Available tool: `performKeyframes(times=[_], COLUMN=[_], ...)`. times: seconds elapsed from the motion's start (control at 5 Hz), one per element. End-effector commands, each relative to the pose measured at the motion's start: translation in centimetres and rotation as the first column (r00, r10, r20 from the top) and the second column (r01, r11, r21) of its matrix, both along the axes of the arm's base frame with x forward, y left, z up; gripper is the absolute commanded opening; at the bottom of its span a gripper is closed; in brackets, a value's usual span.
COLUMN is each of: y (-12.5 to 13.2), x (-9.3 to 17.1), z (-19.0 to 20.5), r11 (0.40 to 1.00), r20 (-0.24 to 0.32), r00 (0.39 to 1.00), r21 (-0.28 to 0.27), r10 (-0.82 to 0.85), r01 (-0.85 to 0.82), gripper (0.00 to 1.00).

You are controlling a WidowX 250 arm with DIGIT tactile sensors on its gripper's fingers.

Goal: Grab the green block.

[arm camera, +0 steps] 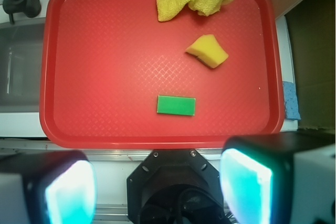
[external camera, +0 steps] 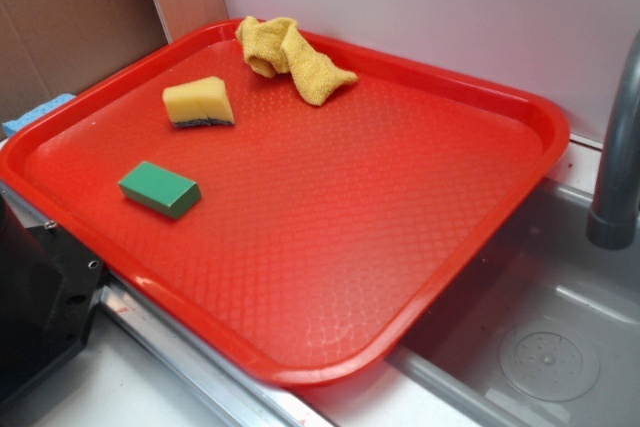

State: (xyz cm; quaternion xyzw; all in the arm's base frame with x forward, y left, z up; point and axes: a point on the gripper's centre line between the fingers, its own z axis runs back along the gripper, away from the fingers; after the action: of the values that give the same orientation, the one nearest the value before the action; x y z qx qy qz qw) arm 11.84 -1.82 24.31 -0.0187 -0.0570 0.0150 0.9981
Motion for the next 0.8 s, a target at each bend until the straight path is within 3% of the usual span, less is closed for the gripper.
performKeyframes(times=[0.0,0.2,0.4,0.6], y=[0.0,0.0,0.5,1.3], x=[0.0,0.5,0.7,0.6], z=[0.0,-0.7,-1.7,-3.3], r11=[1.000,0.986,0.913,0.782], r20=[0.000,-0.009,-0.020,-0.012], r00=[1.000,0.986,0.914,0.786], r21=[0.000,-0.024,-0.026,-0.087], r10=[0.000,0.168,0.406,0.618], r01=[0.000,-0.168,-0.407,-0.617], gripper=[1.00,1.00,1.00,1.00])
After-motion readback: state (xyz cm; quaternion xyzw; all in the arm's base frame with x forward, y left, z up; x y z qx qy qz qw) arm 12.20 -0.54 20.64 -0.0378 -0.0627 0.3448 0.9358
